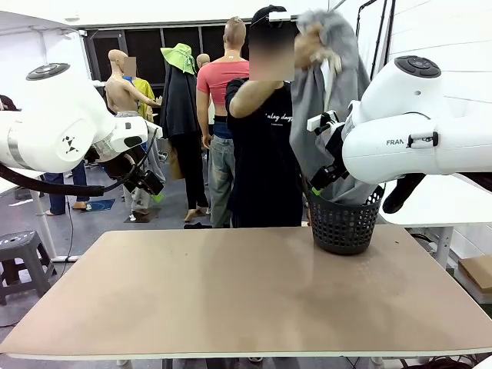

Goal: Fold the training pants.
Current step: Grab both ends of the Training pants handed by a person.

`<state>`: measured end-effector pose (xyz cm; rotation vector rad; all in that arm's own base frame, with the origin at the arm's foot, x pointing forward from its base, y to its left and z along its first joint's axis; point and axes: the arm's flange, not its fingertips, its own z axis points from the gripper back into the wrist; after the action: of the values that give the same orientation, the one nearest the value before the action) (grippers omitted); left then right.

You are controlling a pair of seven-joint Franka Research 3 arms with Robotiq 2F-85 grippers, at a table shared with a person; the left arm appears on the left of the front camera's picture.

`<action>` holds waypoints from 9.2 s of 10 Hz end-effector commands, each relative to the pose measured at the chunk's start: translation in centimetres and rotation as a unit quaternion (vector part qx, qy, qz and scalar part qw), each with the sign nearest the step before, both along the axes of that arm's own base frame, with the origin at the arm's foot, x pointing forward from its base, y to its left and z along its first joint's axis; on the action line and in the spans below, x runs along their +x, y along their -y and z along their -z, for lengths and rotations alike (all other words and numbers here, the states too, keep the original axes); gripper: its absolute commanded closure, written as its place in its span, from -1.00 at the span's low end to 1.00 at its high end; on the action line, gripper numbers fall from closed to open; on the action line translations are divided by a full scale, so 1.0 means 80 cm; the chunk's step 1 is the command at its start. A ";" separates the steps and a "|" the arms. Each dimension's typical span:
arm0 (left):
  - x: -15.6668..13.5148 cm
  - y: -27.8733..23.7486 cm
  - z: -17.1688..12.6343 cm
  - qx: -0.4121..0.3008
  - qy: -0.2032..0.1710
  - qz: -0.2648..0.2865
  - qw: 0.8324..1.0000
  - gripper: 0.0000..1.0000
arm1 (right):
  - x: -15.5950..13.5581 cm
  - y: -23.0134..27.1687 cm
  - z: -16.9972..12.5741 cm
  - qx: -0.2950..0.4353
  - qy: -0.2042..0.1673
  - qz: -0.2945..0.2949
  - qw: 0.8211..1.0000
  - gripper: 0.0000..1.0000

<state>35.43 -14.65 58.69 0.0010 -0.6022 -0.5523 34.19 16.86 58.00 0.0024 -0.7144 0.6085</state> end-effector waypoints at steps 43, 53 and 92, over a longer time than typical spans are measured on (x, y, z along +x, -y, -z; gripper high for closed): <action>0.000 0.000 0.000 -0.004 -0.002 0.004 1.000 -1.00 | 0.000 0.001 -0.001 -0.002 0.001 -0.003 1.000 -1.00; 0.000 0.000 0.000 -0.004 -0.002 0.004 1.000 -1.00 | 0.000 0.001 -0.001 -0.002 0.001 -0.003 1.000 -1.00; 0.000 0.000 0.000 -0.004 -0.002 0.004 1.000 -1.00 | 0.000 0.001 -0.001 -0.002 0.001 -0.003 1.000 -1.00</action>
<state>35.43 -14.66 58.69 0.0010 -0.6020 -0.5524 34.19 16.86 58.00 0.0023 -0.7144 0.6085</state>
